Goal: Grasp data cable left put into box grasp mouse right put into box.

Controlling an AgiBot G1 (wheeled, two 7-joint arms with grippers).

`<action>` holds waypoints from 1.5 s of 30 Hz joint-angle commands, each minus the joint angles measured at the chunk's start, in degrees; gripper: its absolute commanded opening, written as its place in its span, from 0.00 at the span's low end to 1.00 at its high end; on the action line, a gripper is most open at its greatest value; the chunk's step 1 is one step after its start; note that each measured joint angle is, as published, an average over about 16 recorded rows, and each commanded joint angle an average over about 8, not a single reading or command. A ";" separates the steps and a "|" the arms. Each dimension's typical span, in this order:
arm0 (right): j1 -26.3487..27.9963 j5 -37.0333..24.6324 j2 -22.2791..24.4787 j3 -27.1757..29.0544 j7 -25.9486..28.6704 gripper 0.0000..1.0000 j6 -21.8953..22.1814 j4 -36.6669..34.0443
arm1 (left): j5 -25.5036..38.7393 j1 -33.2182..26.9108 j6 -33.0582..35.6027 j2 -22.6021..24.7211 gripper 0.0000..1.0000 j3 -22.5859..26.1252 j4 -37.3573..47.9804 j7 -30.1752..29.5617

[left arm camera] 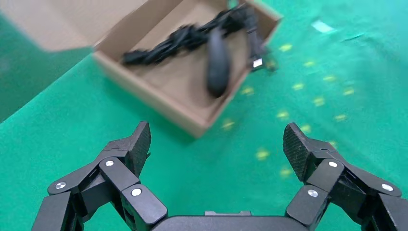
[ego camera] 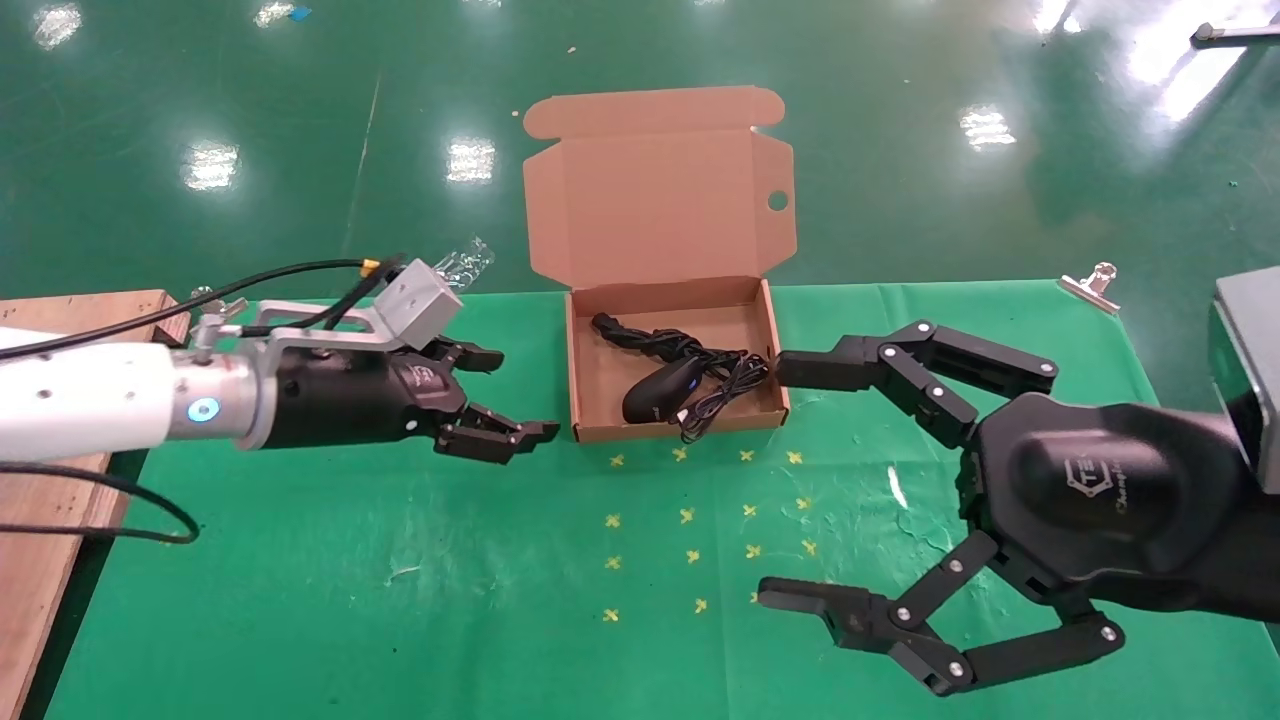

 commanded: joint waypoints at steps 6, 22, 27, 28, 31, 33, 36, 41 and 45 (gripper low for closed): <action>0.01 0.02 0.01 -0.03 -0.02 1.00 0.01 0.00 | -8.29 4.30 5.45 -3.19 1.00 -6.22 -3.48 5.14; 0.02 0.07 0.04 -0.10 -0.05 1.00 0.04 0.00 | -27.27 14.17 17.94 -10.50 1.00 -20.46 -11.45 16.90; 0.03 0.08 0.05 -0.12 -0.06 1.00 0.05 0.00 | -33.14 17.21 21.81 -12.76 1.00 -24.86 -13.92 20.54; 0.03 0.09 0.05 -0.13 -0.06 1.00 0.05 0.00 | -34.11 17.72 22.45 -13.14 1.00 -25.60 -14.33 21.15; 0.02 0.11 0.07 -0.12 -0.07 1.00 0.05 -0.01 | -36.85 19.12 24.23 -14.18 1.00 -27.65 -15.47 22.74; 0.01 0.12 0.08 -0.12 -0.07 1.00 0.05 -0.01 | -38.28 19.83 25.13 -14.70 1.00 -28.71 -16.06 23.44; 0.00 0.14 0.09 -0.12 -0.07 1.00 0.05 -0.02 | -39.45 20.41 25.86 -15.13 1.00 -29.55 -16.52 23.90; 0.01 0.13 0.08 -0.13 -0.07 1.00 0.06 -0.02 | -39.29 20.34 25.74 -15.08 1.00 -29.40 -16.44 23.77; 0.02 0.12 0.07 -0.13 -0.07 1.00 0.07 -0.02 | -38.71 20.05 25.37 -14.86 1.00 -28.96 -16.20 23.55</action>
